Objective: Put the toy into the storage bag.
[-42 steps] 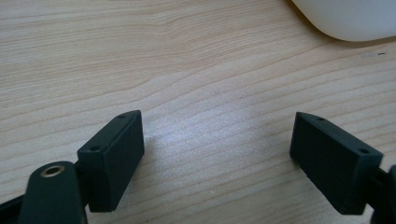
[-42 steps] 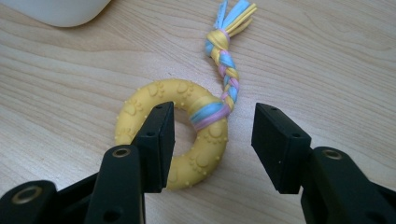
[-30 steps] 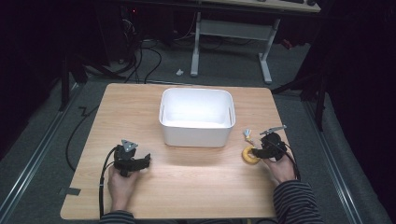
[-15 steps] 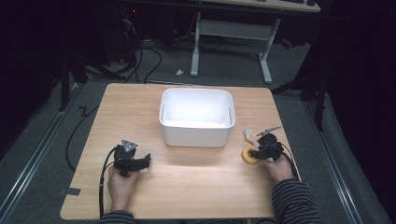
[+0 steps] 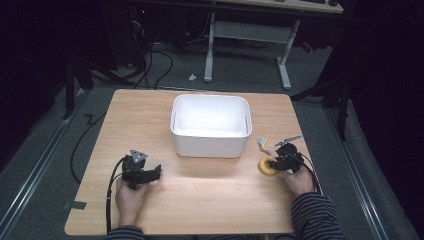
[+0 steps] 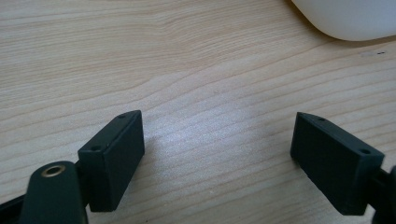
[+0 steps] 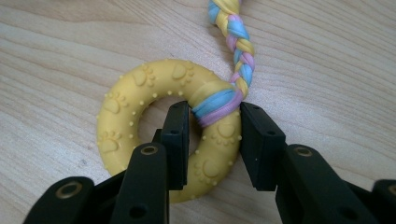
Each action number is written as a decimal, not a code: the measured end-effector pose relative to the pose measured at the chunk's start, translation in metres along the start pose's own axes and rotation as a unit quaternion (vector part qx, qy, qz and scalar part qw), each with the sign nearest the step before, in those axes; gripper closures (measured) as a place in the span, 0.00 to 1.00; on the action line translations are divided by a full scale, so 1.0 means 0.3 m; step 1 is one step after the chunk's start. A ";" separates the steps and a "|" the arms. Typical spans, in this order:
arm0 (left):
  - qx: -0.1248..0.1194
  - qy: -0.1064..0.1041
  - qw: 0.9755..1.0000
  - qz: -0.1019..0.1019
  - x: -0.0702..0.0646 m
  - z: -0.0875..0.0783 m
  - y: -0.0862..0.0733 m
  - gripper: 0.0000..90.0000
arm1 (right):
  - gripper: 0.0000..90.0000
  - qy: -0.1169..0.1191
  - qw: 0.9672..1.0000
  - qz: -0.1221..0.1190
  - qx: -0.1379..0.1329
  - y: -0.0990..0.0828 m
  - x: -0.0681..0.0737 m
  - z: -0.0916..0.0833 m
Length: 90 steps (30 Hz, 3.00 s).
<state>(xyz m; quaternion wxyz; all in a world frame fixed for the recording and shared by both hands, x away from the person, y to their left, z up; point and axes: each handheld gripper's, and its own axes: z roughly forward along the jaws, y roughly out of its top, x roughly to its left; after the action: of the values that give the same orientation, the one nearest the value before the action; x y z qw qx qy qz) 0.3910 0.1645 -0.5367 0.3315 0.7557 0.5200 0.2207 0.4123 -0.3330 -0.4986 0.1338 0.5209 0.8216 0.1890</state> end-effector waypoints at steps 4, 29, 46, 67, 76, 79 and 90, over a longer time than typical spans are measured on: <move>0.000 0.000 1.000 0.000 0.000 0.000 0.000 0.20 | 0.74 0.011 1.000 0.003 -0.008 -0.002 -0.004 -0.013; 0.000 0.000 1.000 0.000 0.000 0.000 0.000 0.20 | 0.75 0.024 0.998 0.023 -0.060 -0.026 -0.051 -0.168; 0.000 0.000 1.000 0.001 0.000 0.000 0.000 0.20 | 0.75 0.023 0.993 0.020 -0.110 0.022 -0.073 -0.282; 0.000 0.000 1.000 0.001 0.000 0.000 0.000 0.20 | 0.75 0.031 0.989 -0.029 -0.141 0.196 -0.021 -0.408; 0.000 0.000 1.000 0.000 -0.001 0.000 0.000 0.20 | 0.75 0.030 0.988 -0.057 -0.138 0.291 0.022 -0.435; 0.000 0.000 1.000 0.000 0.000 0.000 0.000 0.20 | 0.75 0.033 0.988 -0.059 -0.139 0.318 0.033 -0.441; 0.000 0.000 1.000 0.000 0.000 0.000 0.000 0.20 | 0.75 0.057 0.984 -0.080 -0.149 0.419 0.104 -0.452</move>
<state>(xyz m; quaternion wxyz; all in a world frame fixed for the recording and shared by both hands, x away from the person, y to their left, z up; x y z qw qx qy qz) 0.3908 0.1645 -0.5367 0.3314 0.7560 0.5198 0.2202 0.4438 -0.2794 -0.3218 0.1773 0.4163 0.8294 0.3276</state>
